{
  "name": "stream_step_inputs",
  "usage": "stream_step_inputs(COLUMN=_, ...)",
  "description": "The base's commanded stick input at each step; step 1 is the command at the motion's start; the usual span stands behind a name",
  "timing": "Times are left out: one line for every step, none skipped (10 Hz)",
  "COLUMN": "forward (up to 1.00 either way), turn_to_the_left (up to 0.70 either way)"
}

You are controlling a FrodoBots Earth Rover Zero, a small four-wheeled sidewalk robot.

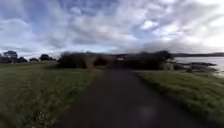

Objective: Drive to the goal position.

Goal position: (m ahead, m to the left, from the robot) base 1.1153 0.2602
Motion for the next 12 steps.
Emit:
stream_step_inputs(forward=0.70, turn_to_the_left=0.00)
stream_step_inputs(forward=0.70, turn_to_the_left=0.00)
stream_step_inputs(forward=0.70, turn_to_the_left=0.00)
stream_step_inputs(forward=0.70, turn_to_the_left=0.00)
stream_step_inputs(forward=0.70, turn_to_the_left=0.00)
stream_step_inputs(forward=0.70, turn_to_the_left=0.00)
stream_step_inputs(forward=0.70, turn_to_the_left=0.00)
stream_step_inputs(forward=0.70, turn_to_the_left=0.00)
stream_step_inputs(forward=0.70, turn_to_the_left=0.00)
stream_step_inputs(forward=0.70, turn_to_the_left=0.00)
stream_step_inputs(forward=0.70, turn_to_the_left=0.00)
stream_step_inputs(forward=0.70, turn_to_the_left=0.00)
